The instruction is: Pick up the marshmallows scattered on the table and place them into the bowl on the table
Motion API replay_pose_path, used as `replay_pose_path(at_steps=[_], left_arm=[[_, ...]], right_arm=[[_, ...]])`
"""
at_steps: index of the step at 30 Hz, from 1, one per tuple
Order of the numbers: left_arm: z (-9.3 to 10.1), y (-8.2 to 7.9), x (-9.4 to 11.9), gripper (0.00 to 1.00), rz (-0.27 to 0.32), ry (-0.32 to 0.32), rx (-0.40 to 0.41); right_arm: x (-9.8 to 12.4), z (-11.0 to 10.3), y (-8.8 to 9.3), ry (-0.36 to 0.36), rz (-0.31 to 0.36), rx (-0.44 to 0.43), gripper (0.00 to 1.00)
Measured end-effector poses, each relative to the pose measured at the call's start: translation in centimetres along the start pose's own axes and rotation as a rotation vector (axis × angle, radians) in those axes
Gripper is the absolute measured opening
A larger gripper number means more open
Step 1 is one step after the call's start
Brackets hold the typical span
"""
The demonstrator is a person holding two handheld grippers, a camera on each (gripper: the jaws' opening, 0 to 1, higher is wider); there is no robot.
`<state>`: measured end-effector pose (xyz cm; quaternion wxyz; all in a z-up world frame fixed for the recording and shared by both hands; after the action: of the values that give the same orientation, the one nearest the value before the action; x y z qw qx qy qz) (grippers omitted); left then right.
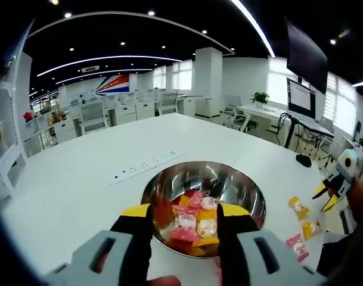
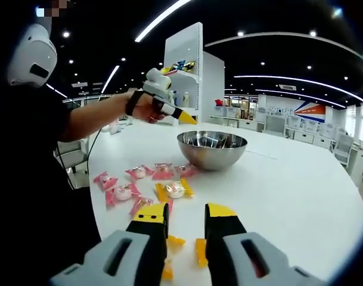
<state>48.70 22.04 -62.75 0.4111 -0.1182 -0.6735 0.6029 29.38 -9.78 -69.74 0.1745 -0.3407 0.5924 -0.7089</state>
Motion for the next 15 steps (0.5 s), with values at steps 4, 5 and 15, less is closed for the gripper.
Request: replay_pose_path(at_steps=[4,5,15], left_arm=[[0.1,-0.2,1.2,0.44,0.014,-0.001,-0.010],[0.0,-0.2,1.6,0.44,0.018,-0.002,-0.010],[0.4,0.2,5.0,0.44,0.046,0.009,0.004]], right_arm=[[-0.2,-0.3,0.0,-0.005,-0.005,0.001,0.25],[-0.2,-0.3,0.0,-0.002,-0.004,-0.001,0.25],[-0.2,-0.4,0.0,0.011,-0.015,-0.008,0.26]])
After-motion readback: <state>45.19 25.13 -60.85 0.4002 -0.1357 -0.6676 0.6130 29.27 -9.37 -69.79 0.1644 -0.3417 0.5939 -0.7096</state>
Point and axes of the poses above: the point that each gripper's makers call its tool centre point, and the gripper's own axes: x roughly backward along the fingers, z roughly to its right, y roughly out of its underside, the point moved 9 cm from there along x, roughly backward along the fingers, and after that the axes turned 5 degrees about y, right-handed, at the moved point
